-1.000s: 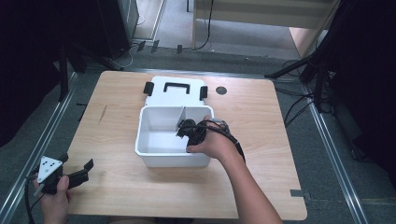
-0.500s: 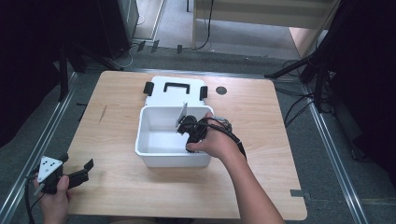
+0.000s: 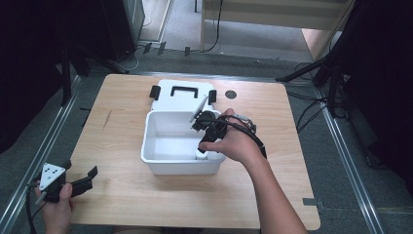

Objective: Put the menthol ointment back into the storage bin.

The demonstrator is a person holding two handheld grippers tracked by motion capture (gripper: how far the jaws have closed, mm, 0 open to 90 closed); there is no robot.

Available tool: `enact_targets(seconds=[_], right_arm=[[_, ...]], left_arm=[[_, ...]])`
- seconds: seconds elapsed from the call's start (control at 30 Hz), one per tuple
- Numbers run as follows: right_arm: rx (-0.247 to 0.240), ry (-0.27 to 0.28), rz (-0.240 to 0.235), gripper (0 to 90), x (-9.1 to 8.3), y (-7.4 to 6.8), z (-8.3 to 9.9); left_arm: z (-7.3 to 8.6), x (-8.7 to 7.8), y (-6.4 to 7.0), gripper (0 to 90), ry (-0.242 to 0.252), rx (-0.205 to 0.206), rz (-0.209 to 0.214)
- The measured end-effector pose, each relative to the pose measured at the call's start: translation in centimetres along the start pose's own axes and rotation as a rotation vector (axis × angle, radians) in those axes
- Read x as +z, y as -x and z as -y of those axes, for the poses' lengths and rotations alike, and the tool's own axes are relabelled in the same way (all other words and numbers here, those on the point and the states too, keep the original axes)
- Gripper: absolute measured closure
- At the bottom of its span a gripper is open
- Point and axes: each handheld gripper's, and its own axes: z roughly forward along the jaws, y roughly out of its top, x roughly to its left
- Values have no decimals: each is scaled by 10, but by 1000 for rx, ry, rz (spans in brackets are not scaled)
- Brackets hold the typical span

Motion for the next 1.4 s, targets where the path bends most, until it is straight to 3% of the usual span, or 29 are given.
enact_targets(seconds=[0.3,0.57,0.9,1.4], right_arm=[[50,87,-5,327,-32,14,23],[101,95,23,308,-43,28,49],[150,94,24,294,-36,42,79],[212,83,25,275,-6,57,126]], left_arm=[[0,0,1,78,-2,8,-4],[0,0,0,77,-5,13,-4],[0,0,1,78,-7,13,-5],[0,0,1,77,-9,22,-8]])
